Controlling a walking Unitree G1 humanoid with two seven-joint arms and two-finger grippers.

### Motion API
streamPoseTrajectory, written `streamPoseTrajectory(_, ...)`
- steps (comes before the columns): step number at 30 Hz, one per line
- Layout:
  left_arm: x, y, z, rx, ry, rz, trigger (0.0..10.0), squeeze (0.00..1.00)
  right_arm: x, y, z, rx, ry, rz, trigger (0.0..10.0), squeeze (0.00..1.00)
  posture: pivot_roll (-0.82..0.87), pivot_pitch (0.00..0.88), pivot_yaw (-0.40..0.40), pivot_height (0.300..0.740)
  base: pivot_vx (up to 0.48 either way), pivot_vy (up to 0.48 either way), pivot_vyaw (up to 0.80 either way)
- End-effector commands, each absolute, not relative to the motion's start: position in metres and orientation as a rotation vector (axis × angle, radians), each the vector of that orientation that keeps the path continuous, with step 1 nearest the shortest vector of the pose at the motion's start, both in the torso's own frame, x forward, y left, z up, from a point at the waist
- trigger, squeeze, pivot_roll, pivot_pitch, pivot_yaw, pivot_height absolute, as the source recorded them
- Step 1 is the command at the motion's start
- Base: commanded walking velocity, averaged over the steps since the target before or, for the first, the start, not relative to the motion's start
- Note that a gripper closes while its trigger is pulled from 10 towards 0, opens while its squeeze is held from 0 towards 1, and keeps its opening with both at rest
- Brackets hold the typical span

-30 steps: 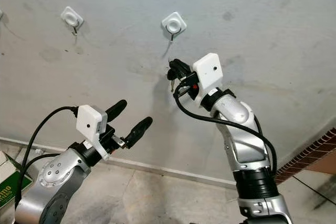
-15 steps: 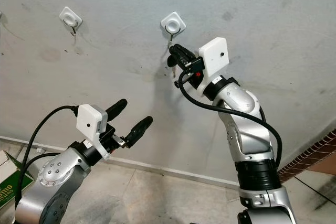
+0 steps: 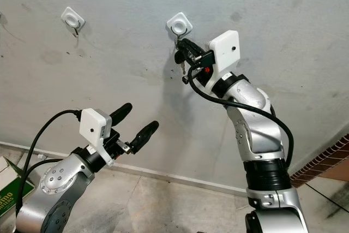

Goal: Hang keys on a hook

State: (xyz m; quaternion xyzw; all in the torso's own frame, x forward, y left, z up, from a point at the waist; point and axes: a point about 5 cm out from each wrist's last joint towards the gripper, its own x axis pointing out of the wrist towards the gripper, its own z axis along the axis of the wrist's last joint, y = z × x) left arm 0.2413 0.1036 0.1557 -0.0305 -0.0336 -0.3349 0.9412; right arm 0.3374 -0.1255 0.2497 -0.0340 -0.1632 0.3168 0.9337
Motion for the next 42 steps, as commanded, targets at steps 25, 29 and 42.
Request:
streamPoseTrajectory(25,0.243,0.103,0.162,-0.063,-0.098,-0.683,10.0,0.0,0.346,-0.141,0.221,0.063,-0.229,0.518,10.0,0.0,0.04,0.119,0.042,0.74,0.0,0.0,0.0)
streamPoseTrajectory(29,0.244,0.104,0.164,-0.062,-0.11,-0.673,10.0,0.0,0.345,-0.14,0.218,0.062,-0.22,0.52,10.0,1.0,0.04,0.119,0.042,0.74,0.0,0.0,0.0)
streamPoseTrajectory(42,0.247,0.105,0.169,-0.067,-0.139,-0.658,10.0,0.0,0.346,-0.139,0.212,0.036,-0.21,0.512,10.0,1.0,0.04,0.115,0.039,0.74,0.0,0.0,0.0)
